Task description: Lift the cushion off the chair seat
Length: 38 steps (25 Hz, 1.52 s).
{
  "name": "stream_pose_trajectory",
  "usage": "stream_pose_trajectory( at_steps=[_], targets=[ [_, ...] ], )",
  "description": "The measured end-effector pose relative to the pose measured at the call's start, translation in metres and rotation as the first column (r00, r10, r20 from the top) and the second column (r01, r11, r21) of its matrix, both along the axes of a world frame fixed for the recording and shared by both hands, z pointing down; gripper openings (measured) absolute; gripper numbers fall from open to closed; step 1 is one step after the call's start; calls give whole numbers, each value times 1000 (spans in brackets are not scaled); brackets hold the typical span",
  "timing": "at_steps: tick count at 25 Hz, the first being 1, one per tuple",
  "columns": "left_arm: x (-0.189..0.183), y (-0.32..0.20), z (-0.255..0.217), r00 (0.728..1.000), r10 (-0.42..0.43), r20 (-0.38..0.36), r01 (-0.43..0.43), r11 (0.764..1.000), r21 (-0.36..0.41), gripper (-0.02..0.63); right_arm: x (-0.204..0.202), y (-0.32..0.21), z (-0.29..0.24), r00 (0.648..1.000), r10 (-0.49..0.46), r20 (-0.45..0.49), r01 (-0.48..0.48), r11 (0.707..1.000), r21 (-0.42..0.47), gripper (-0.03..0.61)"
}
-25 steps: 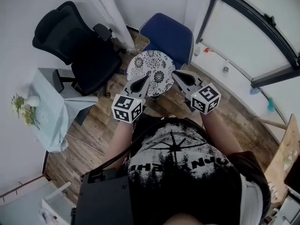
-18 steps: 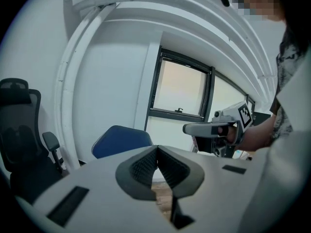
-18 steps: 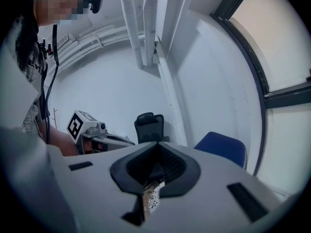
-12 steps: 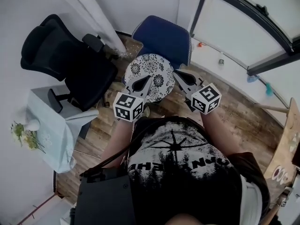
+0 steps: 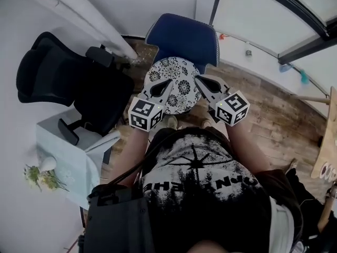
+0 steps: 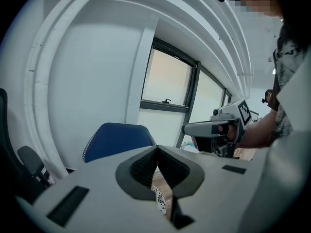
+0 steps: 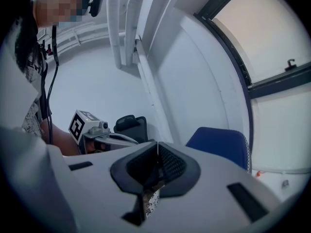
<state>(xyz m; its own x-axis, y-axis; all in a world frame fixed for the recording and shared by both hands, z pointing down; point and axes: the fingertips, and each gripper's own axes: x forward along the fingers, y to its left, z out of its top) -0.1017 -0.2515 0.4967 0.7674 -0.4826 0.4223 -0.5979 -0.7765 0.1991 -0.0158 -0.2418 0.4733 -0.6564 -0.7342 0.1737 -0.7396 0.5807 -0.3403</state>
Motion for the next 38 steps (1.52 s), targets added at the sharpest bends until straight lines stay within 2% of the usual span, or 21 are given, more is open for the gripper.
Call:
stream_pose_trajectory(
  at_steps=[5, 9, 16, 23, 27, 36, 38],
  targets=[
    [10, -3, 16, 996, 89, 0, -89, 995, -44, 15, 0, 1, 23, 998, 52, -17, -53, 997, -51, 20],
    [20, -8, 26, 992, 122, -19, -123, 989, -82, 15, 3, 0, 48, 997, 68, -35, -72, 991, -116, 20],
    [51, -6, 57, 980, 196, 27, -193, 977, -92, 15, 19, -6, 109, 993, 48, -108, -73, 966, -247, 21],
    [68, -13, 92, 978, 203, 48, -196, 972, -129, 15, 42, -15, 185, 984, 40, -174, -104, 919, -379, 32],
    [72, -17, 116, 976, 211, 52, -200, 967, -157, 15, 46, -21, 229, 978, 29, -207, -120, 888, -444, 84],
    [87, -43, 181, 986, 165, 18, -157, 963, -221, 15, 62, -43, 328, 953, 1, -302, -164, 841, -516, 167],
    [90, -44, 195, 984, 176, 16, -167, 957, -238, 15, 62, -42, 357, 952, -13, -306, -166, 818, -551, 179]
  ],
)
